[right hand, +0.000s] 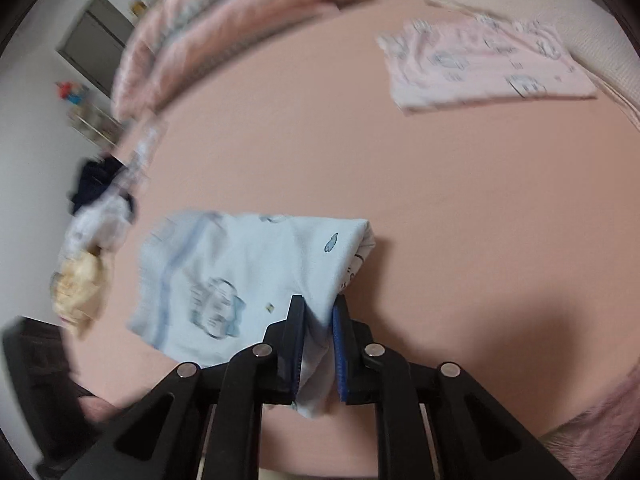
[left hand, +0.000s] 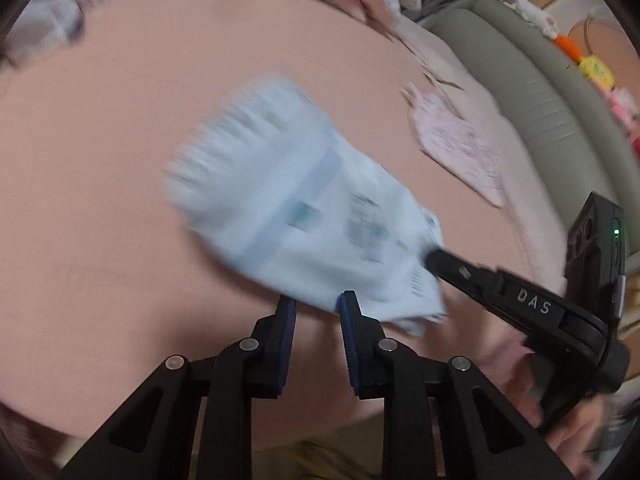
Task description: Fold clothes
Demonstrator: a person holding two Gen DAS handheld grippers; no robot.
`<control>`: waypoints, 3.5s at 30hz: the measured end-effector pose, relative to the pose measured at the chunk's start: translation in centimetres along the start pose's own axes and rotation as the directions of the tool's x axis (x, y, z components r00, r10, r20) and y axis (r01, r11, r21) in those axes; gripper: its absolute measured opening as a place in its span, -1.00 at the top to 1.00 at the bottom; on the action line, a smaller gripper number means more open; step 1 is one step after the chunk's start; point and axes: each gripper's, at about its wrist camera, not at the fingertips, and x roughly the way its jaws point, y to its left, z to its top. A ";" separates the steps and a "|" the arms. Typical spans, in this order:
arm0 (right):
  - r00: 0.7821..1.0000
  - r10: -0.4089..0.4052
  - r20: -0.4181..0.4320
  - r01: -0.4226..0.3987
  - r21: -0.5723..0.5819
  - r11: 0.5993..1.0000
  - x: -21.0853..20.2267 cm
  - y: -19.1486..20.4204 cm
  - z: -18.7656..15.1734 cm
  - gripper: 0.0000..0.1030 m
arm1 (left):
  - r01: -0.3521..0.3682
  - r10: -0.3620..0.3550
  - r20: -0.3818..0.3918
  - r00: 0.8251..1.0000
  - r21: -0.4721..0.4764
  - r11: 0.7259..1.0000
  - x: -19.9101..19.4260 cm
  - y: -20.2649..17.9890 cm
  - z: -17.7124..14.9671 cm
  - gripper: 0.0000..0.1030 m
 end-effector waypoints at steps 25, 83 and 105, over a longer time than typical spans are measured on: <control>0.983 0.137 -0.119 -0.125 0.108 0.986 0.8 -5.7 0.4 -0.28 | -0.036 0.030 0.107 0.994 0.051 0.998 -0.8 4.7 6.6 -0.04; 0.985 -0.171 -0.008 0.170 -0.087 0.982 -1.8 -20.0 24.6 0.71 | 0.109 -0.133 0.049 0.990 0.337 0.935 18.7 -24.7 18.2 0.18; 0.969 -0.242 0.054 0.248 -0.207 0.946 -8.7 -8.2 15.7 -0.32 | 0.010 -0.036 0.067 0.997 0.350 0.937 8.8 -19.1 14.5 -0.52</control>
